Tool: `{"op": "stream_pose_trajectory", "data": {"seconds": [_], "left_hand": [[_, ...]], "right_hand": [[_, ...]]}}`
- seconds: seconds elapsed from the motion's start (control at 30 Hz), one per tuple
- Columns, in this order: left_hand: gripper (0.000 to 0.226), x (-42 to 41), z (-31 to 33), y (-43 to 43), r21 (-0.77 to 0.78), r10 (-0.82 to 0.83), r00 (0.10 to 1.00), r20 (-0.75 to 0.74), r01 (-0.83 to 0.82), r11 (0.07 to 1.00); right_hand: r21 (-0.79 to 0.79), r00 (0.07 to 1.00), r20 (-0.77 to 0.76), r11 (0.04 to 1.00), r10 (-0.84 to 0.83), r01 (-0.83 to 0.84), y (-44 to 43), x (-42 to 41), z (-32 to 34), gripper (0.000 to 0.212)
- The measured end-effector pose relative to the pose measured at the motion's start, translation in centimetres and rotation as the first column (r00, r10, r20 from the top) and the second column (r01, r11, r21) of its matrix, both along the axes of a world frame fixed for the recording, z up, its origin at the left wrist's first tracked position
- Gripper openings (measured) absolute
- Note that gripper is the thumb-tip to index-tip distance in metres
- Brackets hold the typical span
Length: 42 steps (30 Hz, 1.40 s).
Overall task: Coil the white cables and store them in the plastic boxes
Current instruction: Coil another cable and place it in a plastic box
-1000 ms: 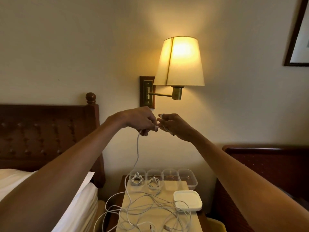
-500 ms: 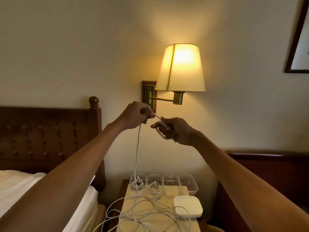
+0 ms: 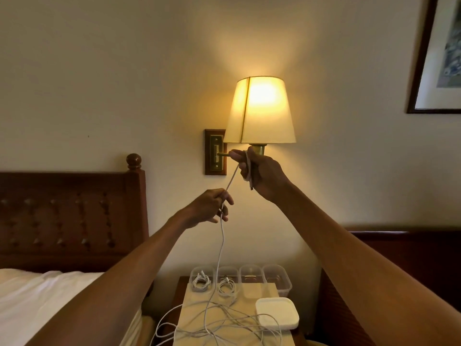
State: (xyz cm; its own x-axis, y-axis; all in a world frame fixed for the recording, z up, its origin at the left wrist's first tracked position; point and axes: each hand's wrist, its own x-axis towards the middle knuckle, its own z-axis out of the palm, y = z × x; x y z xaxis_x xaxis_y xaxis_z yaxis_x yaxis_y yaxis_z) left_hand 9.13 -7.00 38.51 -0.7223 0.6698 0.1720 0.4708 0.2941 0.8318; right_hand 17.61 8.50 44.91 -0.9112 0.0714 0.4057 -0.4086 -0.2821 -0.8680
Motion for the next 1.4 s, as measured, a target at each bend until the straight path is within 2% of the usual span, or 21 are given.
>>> {"op": "stream_pose_trajectory", "data": {"seconds": [0.13,0.27,0.4,0.47,0.57,0.67,0.77,0.87,0.93,1.03,1.13,1.2,1.27,1.3,1.37,1.4], "left_hand": [[0.029,1.3,0.4,0.5,-0.067,-0.080,0.996,0.042,0.082,0.994],[0.032,2.2,0.6,0.3,-0.204,-0.175,0.984,0.044,0.181,0.962],[0.031,2.6,0.9,0.4,-0.249,-0.158,0.987,-0.018,0.149,0.957],[0.030,2.6,1.2,0.5,-0.231,-0.134,0.991,-0.018,0.127,0.965],[0.031,2.7,1.5,0.6,-0.261,-0.115,0.977,-0.181,0.065,0.963],[0.032,2.3,1.6,0.4,-0.204,-0.074,0.914,-0.399,-0.010,0.979],[0.029,1.6,1.6,0.3,-0.099,0.002,0.830,-0.557,-0.069,0.993],[0.025,0.6,0.9,0.6,-0.067,0.030,0.728,-0.685,-0.104,0.992],[0.022,-0.2,0.4,0.7,-0.051,0.047,0.688,-0.724,-0.121,0.991],[0.016,-1.4,0.3,0.8,-0.029,0.079,0.627,-0.775,-0.160,0.987],[0.014,-2.4,0.4,0.9,0.012,0.137,0.545,-0.827,-0.226,0.974],[0.017,-3.0,0.6,0.9,0.049,0.181,0.513,-0.839,-0.259,0.965],[0.020,-3.5,0.9,1.0,0.075,0.202,0.487,-0.850,-0.268,0.961],[0.022,-3.8,1.0,1.0,0.084,0.209,0.481,-0.852,-0.270,0.959],[0.024,-4.2,1.1,1.1,0.087,0.215,0.480,-0.851,-0.274,0.958],[0.024,-4.3,1.1,1.1,0.087,0.215,0.478,-0.852,-0.277,0.957]], "right_hand": [[0.041,0.997,-0.034,0.997,-0.069,0.071,-0.2,-1.0,-0.3,0.039],[0.137,0.968,-0.022,0.958,-0.250,0.251,-0.5,-1.7,-0.8,0.035],[0.220,0.919,-0.025,0.894,-0.394,0.390,-0.6,-2.1,-1.2,0.040],[0.259,0.893,-0.045,0.858,-0.448,0.444,-0.6,-2.0,-1.3,0.033],[0.277,0.869,-0.059,0.828,-0.491,0.487,-0.4,-2.2,-1.8,0.028],[0.380,0.845,-0.103,0.764,-0.525,0.522,0.4,-2.6,-2.8,0.028],[0.529,0.834,-0.086,0.684,-0.545,0.502,1.2,-3.0,-4.5,0.031],[0.689,0.835,-0.100,0.568,-0.541,0.450,1.1,-3.2,-6.5,0.029],[0.752,0.840,-0.120,0.504,-0.529,0.424,1.0,-3.4,-7.3,0.028],[0.806,0.853,-0.110,0.457,-0.510,0.377,0.8,-3.2,-7.1,0.028],[0.860,0.821,-0.180,0.318,-0.543,0.399,1.0,-3.7,-6.6,0.039],[0.886,0.822,-0.186,0.270,-0.539,0.377,1.1,-3.8,-6.1,0.043],[0.914,0.857,-0.150,0.261,-0.494,0.311,0.9,-3.8,-5.4,0.042],[0.902,0.880,-0.094,0.334,-0.466,0.273,0.8,-3.7,-5.0,0.044],[0.774,0.907,0.101,0.606,-0.408,0.186,0.6,-3.3,-4.3,0.054],[0.694,0.910,0.170,0.702,-0.378,0.162,0.7,-3.3,-4.1,0.054]]}}
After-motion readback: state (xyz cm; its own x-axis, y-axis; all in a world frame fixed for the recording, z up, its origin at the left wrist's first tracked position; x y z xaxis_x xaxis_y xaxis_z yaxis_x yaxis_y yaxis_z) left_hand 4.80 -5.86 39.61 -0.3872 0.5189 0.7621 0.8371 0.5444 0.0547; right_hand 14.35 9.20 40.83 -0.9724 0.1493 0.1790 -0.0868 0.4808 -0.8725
